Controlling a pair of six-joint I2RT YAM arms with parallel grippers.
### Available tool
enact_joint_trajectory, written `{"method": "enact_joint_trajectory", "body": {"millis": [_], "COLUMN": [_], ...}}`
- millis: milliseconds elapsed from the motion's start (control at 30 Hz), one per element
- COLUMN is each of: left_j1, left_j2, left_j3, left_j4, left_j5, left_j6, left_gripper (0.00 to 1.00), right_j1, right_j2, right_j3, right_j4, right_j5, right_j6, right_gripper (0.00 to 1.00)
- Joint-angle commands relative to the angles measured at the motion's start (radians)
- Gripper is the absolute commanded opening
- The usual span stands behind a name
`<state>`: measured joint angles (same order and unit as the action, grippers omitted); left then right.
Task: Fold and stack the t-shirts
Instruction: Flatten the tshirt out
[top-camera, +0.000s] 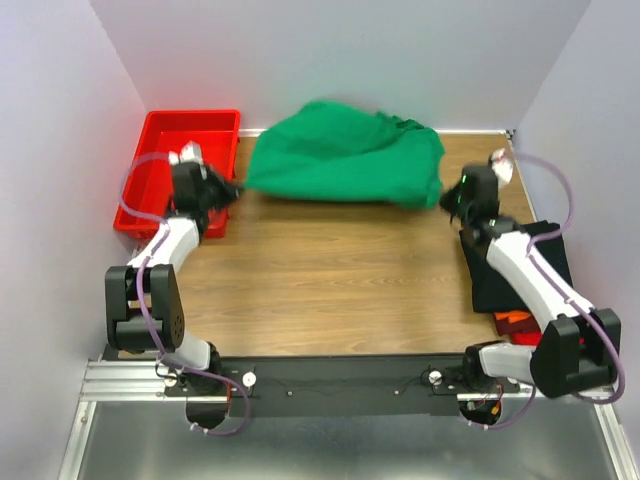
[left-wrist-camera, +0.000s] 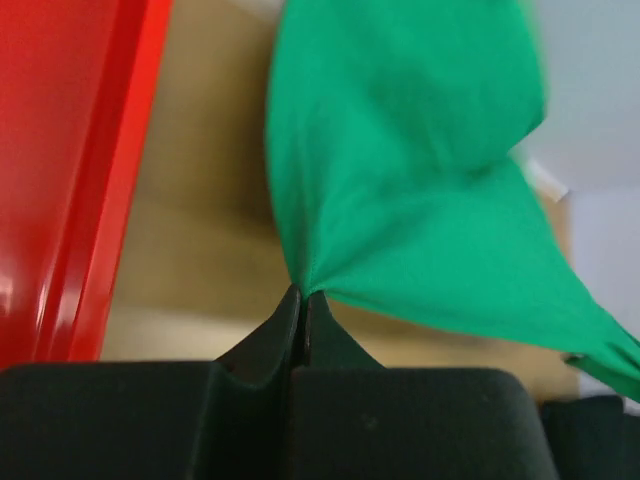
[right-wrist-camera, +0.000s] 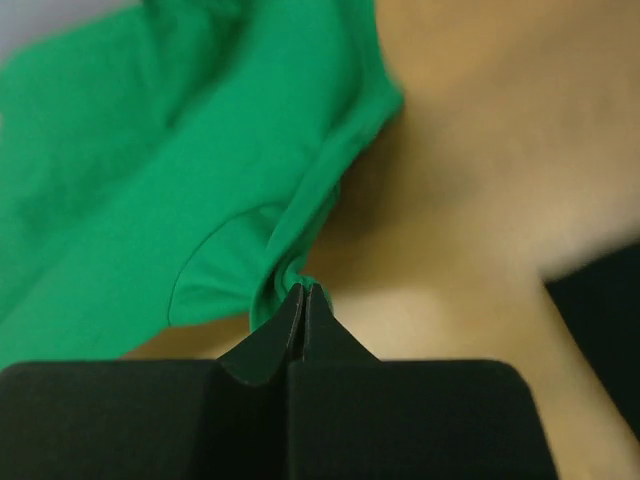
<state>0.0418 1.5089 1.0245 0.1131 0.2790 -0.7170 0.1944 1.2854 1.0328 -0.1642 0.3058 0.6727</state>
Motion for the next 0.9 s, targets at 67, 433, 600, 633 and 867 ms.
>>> {"method": "enact_joint_trajectory", "body": {"millis": [67,433,600,633,867], "left_j1": [0.001,0.003,0.003,0.001,0.003], "left_j2": [-0.084,-0.246,-0.254,-0.248,-0.24], "left_j3": [-0.289,-0.468,-0.469,-0.472,-0.498], "left_j4": [0.088,0.044,-0.001,-0.001,-0.003], "left_j5": [-0.032,-0.141,-0.235,-0.236,-0.262], "left_j6": [-0.07,-0.104,-0.107,-0.104,-0.105], "left_gripper": [0.07,0.36,0.27,0.26,0.27], "right_j1": [-0.007,-0.006,-0.003,-0.001,0.086], "right_j2": [-0.161,-0.248,-0.212,-0.21,-0.227], "right_j3": [-0.339,-0.477,-0.488,-0.493,-0.524], "right_j4": [-0.034,-0.123,-0.123,-0.123,-0.129], "right_j5": [-0.091,-0.149,-0.218,-0.221,-0.203], "right_j6": [0.169,0.154,0.153,0.153,0.16], "right_gripper": [0.16,0.71,0.66,0.66,0.65]}}
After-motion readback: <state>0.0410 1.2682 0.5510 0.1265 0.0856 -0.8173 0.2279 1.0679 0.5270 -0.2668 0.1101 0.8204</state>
